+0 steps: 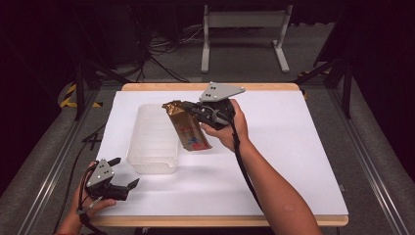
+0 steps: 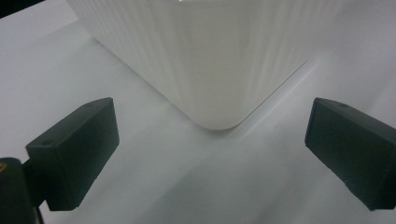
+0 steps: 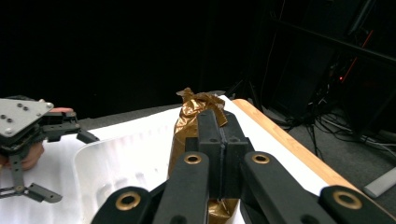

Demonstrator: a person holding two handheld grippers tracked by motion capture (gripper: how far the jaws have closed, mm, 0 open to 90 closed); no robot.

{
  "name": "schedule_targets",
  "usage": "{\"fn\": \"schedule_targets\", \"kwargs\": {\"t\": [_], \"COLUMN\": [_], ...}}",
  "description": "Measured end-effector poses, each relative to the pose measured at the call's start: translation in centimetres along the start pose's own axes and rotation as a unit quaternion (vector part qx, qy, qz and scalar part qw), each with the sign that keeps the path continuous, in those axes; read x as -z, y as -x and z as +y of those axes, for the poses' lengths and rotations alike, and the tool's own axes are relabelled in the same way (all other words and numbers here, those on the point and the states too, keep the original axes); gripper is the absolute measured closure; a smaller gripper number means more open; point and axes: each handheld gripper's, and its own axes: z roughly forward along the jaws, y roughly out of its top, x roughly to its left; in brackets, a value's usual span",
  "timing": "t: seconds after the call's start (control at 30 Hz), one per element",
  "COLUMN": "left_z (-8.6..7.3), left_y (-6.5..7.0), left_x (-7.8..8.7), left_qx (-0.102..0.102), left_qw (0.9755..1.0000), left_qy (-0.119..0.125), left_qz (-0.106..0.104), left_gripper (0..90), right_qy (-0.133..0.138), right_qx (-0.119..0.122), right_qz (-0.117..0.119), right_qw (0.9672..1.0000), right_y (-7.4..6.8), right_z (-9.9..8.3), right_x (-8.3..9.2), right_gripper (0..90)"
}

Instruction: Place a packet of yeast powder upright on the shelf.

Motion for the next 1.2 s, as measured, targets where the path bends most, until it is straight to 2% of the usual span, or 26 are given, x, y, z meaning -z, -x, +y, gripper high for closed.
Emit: {"fn": "schedule_targets", "kwargs": {"t": [0.13,0.43,0.7,1.2], "left_z": [0.0,0.0,0.0,-0.3], "left_y": [0.0,0.0,0.0,-0.2], "left_x": [0.0,0.1,0.2,0.5], "left_qx": [0.001,0.001,0.001,0.002], "left_qw": [1.0,1.0,1.0,0.9999], "left_qy": [0.001,0.003,0.006,0.009], "left_qz": [-0.001,-0.002,-0.003,-0.003], "left_gripper": [3.9,3.8,3.9,3.9], "right_qy": [0.004,0.006,0.008,0.008], "right_qx": [-0.003,0.01,0.012,0.007], "right_qz": [0.007,0.01,0.021,0.037], "right_qw": [1.0,0.9999,0.9997,0.9993], "right_y": [-0.1,-0.9,-1.4,-2.2], "right_z": [0.6,2.2,3.1,3.3], "right_x": [-0.6,-2.4,-4.2,-7.6], "right_gripper": [89.5,89.5,89.5,89.5]}}
